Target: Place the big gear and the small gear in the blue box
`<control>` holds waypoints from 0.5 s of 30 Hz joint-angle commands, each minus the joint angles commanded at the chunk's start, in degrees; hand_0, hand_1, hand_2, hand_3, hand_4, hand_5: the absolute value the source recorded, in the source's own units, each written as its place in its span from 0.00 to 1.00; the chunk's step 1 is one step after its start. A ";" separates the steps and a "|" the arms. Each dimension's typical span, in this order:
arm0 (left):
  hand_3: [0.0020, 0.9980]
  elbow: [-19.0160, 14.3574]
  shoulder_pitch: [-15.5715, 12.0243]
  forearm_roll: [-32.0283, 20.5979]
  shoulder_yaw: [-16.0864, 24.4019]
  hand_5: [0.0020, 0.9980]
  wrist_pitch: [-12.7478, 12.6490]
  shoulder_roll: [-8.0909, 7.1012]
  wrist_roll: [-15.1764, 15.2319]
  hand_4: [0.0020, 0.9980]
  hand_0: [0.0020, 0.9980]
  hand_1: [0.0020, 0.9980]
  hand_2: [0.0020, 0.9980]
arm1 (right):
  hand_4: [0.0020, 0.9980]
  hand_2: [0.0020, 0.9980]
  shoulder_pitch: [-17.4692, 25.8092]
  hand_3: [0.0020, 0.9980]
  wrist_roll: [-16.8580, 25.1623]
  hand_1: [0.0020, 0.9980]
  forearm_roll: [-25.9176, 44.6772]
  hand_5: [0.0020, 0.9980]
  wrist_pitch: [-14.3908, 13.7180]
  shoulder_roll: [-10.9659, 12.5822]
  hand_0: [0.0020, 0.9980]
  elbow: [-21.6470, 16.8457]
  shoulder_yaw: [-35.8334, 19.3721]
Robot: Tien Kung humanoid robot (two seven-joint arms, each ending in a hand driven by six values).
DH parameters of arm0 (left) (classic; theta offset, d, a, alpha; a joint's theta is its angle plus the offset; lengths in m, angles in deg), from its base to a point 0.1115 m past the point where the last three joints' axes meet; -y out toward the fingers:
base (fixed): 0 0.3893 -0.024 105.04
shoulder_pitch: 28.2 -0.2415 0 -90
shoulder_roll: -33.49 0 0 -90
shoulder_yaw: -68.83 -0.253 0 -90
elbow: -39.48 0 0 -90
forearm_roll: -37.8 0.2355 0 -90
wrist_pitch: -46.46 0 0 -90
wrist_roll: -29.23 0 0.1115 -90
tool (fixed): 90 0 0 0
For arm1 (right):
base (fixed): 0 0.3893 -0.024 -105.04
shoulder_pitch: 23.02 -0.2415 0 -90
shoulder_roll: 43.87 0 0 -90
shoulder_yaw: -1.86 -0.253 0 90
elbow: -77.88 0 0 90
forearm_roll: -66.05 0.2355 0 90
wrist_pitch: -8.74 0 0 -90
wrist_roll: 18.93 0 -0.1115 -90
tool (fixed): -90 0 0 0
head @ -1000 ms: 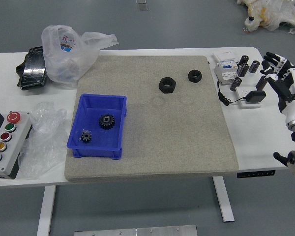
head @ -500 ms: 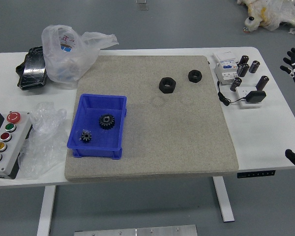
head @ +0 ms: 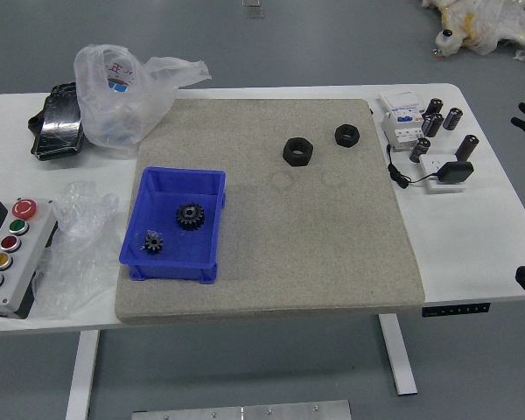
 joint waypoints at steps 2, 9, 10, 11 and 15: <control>0.66 -0.03 -0.07 0.05 0.09 0.42 0.00 -0.03 -0.04 0.64 0.69 0.55 0.54 | 0.81 0.72 0.10 0.70 0.34 0.68 1.09 0.58 0.27 -0.09 0.65 0.44 -0.16; 0.66 -0.15 -0.49 0.46 0.58 0.42 0.11 -0.03 -0.29 0.64 0.68 0.53 0.53 | 0.82 0.64 0.02 0.69 0.81 0.55 2.26 0.63 0.65 -0.08 0.57 0.90 -0.20; 0.66 -0.17 -0.54 0.51 0.65 0.42 0.12 -0.01 -0.33 0.64 0.69 0.52 0.52 | 0.84 0.59 -0.03 0.69 0.83 0.51 2.32 0.66 0.68 -0.11 0.55 0.87 -0.12; 0.66 -0.18 -0.58 0.54 0.69 0.42 0.13 0.01 -0.34 0.64 0.69 0.52 0.52 | 0.84 0.59 -0.06 0.69 0.85 0.51 2.37 0.66 0.72 -0.15 0.55 0.86 -0.05; 0.66 -0.21 -0.77 0.76 0.92 0.42 0.20 0.10 -0.38 0.64 0.69 0.52 0.52 | 0.84 0.59 -0.25 0.69 0.76 0.51 2.86 0.66 1.03 -0.25 0.55 0.66 0.60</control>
